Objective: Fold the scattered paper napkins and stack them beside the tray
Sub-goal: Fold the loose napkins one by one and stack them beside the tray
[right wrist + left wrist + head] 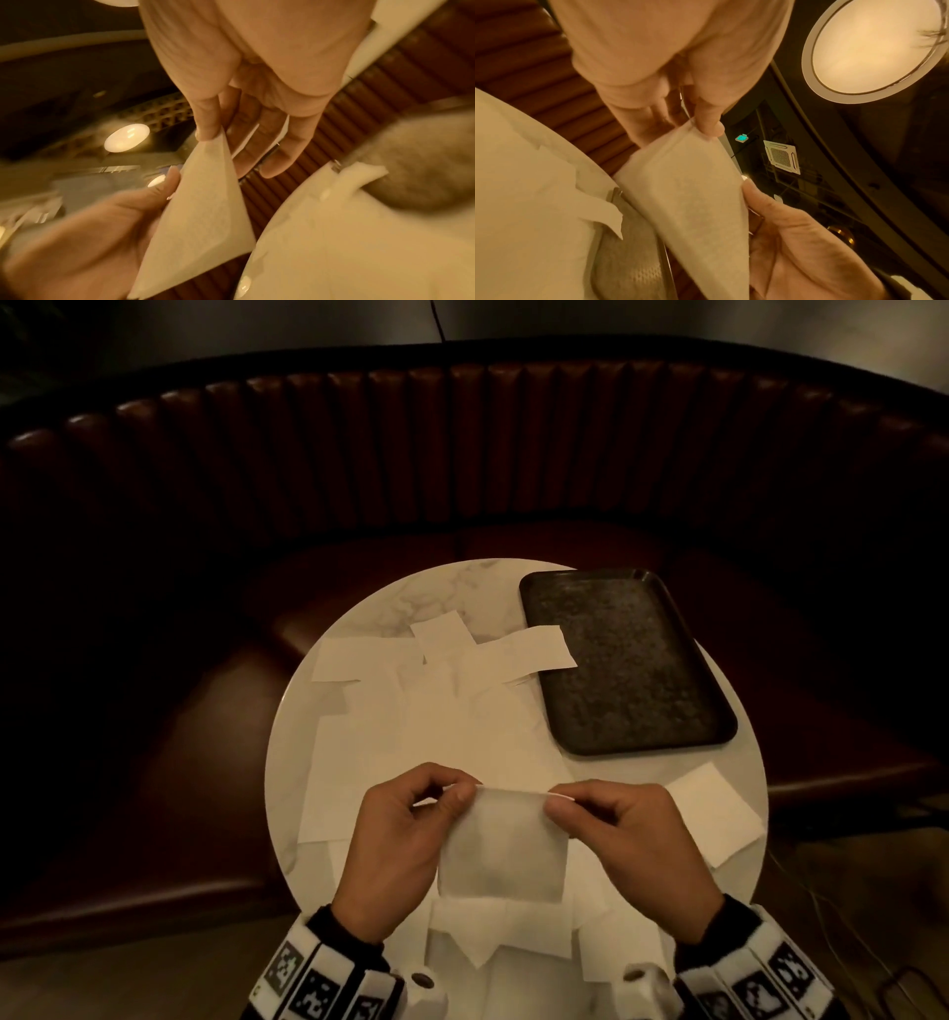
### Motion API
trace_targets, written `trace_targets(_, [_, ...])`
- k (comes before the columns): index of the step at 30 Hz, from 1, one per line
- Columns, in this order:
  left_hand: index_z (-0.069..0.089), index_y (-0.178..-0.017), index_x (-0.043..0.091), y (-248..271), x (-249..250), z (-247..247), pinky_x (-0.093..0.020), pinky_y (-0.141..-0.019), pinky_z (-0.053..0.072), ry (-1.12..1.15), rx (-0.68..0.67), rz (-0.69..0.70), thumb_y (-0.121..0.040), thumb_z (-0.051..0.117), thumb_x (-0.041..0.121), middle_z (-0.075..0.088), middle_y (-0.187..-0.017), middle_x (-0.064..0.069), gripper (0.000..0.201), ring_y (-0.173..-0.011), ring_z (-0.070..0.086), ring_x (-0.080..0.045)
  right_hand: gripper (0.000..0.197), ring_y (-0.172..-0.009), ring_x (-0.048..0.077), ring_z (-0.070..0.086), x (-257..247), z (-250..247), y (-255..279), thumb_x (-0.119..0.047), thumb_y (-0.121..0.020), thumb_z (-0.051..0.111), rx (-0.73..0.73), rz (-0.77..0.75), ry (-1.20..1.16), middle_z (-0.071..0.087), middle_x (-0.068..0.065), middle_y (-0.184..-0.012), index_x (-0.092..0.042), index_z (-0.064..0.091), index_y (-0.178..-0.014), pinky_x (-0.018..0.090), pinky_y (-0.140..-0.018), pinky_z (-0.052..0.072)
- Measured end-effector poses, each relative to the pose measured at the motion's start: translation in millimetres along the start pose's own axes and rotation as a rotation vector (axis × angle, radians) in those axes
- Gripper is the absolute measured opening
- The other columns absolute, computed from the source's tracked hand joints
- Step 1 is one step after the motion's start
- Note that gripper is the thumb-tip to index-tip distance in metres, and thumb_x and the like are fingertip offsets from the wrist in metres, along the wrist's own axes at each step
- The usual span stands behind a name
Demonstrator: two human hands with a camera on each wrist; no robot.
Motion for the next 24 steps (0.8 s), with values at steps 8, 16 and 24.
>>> trace_targets(8, [0.073,-0.083,0.025,2.2,-34.6,50.5,-0.031,-0.069,0.053,-0.059,-0.025,-0.117,-0.091,0.066,0.013,0.073,-0.085,0.003,0.016,-0.076,0.068,-0.012,0.017,-0.085,0.026,0.07,53.9,-2.8,17.5,-0.01,-0.085,0.065,0.019,0.399,-0.475,0.075,0.016,-0.097,-0.003,0.07,-0.1,0.041,-0.079,0.056])
trace_targets(16, [0.067,-0.098,0.024,-1.4,-71.4,74.9,-0.031,-0.071,0.057,-0.211,-0.123,-0.208,-0.097,0.056,0.02,0.073,-0.093,0.0,0.011,-0.08,0.072,-0.01,0.007,-0.09,0.023,0.068,145.9,-152.8,-16.7,-0.016,-0.089,0.064,0.167,0.426,0.198,0.073,0.003,-0.091,-0.015,0.07,-0.093,0.04,-0.083,0.056])
trace_targets(24, [0.066,-0.09,0.026,-10.6,-117.7,54.8,-0.038,-0.076,0.056,-0.487,-0.063,-0.36,-0.096,0.058,0.022,0.072,-0.091,0.003,0.011,-0.077,0.07,-0.013,0.022,-0.106,0.03,0.059,212.0,-202.7,-81.7,-0.017,-0.088,0.064,0.059,0.462,0.705,0.065,0.012,-0.11,-0.011,0.061,-0.109,0.032,-0.09,0.044])
Point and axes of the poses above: each hand's wrist, its own y-axis away from the middle knuckle, its own z-axis out of the palm, x = y × z, the point moved 2 cm from there along -y, towards the middle knuckle
